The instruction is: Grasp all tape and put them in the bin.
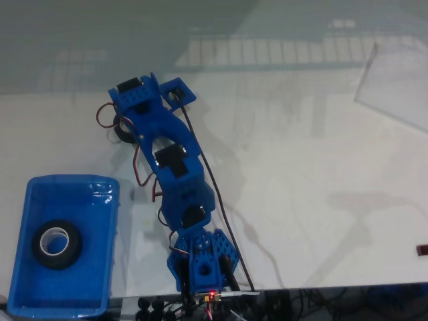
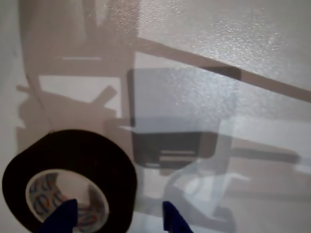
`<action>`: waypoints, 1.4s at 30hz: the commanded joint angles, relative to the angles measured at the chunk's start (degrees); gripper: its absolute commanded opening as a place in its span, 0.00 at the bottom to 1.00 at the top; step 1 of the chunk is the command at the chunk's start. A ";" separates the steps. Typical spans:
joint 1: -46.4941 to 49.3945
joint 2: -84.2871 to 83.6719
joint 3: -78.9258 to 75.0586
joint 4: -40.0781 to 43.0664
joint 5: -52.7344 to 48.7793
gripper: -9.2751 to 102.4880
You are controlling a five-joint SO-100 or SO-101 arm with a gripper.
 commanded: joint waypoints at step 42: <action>-22.76 36.04 -1.05 7.38 4.31 0.08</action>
